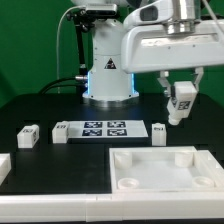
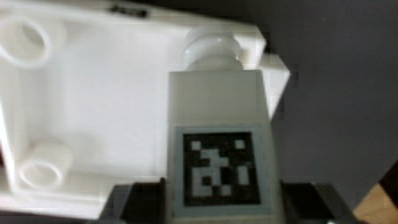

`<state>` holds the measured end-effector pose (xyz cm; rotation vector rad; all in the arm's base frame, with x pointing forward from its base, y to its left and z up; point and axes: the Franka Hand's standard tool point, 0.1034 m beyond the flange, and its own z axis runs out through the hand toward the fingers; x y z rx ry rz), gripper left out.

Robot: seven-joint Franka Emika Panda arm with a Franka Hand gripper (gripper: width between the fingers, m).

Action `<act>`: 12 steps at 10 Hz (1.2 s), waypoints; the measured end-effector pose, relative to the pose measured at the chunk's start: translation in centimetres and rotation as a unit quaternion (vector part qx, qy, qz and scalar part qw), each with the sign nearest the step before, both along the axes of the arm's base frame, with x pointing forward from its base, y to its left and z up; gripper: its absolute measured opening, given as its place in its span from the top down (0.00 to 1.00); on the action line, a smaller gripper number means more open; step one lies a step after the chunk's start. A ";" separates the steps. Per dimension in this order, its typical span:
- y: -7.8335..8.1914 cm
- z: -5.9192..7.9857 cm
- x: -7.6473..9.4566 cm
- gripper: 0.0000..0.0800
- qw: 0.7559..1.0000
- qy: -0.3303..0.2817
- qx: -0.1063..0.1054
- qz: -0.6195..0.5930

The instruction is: Assemble one leg

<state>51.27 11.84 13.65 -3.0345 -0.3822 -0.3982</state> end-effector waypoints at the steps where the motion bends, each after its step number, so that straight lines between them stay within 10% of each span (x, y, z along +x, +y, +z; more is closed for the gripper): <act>1: 0.3 0.0 1.6 0.64 1.000 -0.005 0.004 0.009; 5: 1.2 -0.9 6.8 0.64 0.999 -0.022 0.010 0.031; 12: 0.3 -1.2 7.6 0.64 0.993 -0.117 0.022 0.023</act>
Offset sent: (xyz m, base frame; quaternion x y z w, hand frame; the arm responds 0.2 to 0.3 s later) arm 0.0542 0.0202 -0.0020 0.0251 0.0237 -0.0400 0.9986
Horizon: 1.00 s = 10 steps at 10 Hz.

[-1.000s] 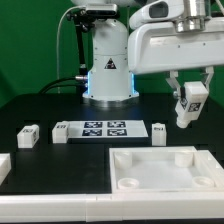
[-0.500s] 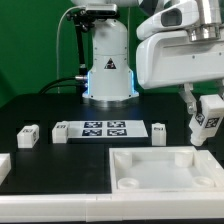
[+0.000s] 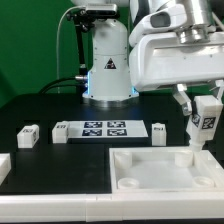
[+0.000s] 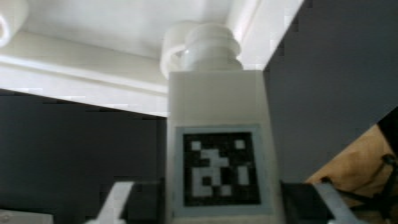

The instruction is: Assemble one leg

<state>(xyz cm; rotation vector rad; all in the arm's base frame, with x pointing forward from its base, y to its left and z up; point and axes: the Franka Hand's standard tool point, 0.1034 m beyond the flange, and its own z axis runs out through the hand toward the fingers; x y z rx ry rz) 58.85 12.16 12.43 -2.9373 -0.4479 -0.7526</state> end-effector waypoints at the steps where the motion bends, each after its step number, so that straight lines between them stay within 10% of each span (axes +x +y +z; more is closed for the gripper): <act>1: 0.1 0.3 0.9 0.64 1.000 -0.005 0.001 0.001; 10: -0.7 -1.4 2.4 0.64 0.998 -0.065 0.001 0.009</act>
Offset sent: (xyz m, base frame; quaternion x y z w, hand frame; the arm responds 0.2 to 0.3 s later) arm 0.0231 0.0019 -0.0023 0.0046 0.0089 -0.0121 0.9999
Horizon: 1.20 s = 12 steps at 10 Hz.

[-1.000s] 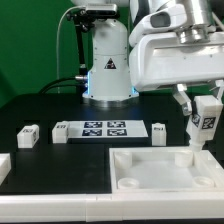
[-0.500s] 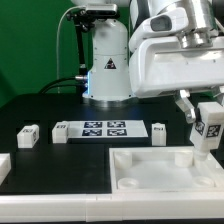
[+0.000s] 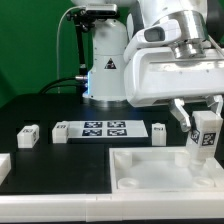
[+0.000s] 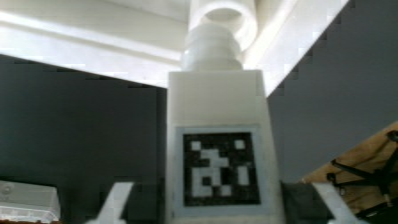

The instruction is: Assemble one leg

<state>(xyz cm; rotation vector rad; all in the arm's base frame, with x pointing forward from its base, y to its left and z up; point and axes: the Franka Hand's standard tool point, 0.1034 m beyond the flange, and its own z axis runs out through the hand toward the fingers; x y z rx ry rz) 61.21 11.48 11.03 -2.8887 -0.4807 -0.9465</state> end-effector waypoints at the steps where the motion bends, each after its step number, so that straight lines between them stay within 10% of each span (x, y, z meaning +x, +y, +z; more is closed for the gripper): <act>1: 0.0 0.0 0.0 0.64 1.000 0.000 0.000 0.000; 12: 1.5 -1.7 0.0 0.64 1.000 0.002 0.004 0.008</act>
Offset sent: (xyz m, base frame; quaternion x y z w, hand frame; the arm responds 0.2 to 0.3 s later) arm 0.0113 0.0078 -0.0043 0.0023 0.0086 -0.0045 1.0000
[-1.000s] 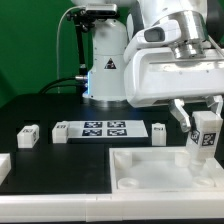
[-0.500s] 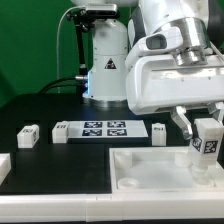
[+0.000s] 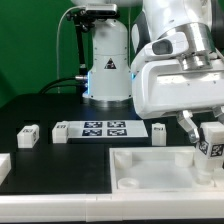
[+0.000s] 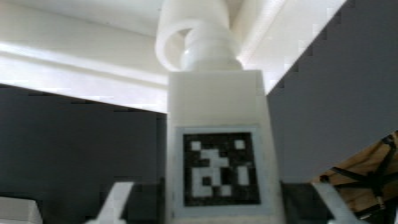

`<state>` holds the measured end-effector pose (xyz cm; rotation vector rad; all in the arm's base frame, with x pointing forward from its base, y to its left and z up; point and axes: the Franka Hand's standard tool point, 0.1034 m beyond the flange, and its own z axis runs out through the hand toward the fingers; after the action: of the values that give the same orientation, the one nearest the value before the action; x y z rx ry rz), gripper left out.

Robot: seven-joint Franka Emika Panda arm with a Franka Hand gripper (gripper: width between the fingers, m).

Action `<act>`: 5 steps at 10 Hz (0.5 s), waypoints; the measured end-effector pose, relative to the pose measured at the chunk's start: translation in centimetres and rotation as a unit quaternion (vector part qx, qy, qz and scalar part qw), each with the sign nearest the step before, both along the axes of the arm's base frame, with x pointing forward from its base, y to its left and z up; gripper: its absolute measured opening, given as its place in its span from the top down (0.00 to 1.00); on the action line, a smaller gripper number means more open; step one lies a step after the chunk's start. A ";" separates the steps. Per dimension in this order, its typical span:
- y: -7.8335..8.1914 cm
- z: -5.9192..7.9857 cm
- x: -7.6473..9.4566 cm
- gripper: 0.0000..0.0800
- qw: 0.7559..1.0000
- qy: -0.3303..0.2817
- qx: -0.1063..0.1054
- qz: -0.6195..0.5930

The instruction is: Assemble one leg

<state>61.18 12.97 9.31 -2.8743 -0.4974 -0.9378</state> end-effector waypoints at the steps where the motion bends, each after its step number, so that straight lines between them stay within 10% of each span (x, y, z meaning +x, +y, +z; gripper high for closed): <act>1: 0.0 0.0 0.0 0.64 1.000 -0.001 0.000 0.000; 5: -0.7 -0.1 0.3 0.64 1.000 -0.002 -0.003 -0.002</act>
Offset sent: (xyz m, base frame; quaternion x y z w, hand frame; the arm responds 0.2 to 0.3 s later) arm 0.0067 -0.0049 -0.0076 0.0012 0.0101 -0.0101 0.9999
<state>61.50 12.30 9.17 -2.8796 -0.4956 -0.9445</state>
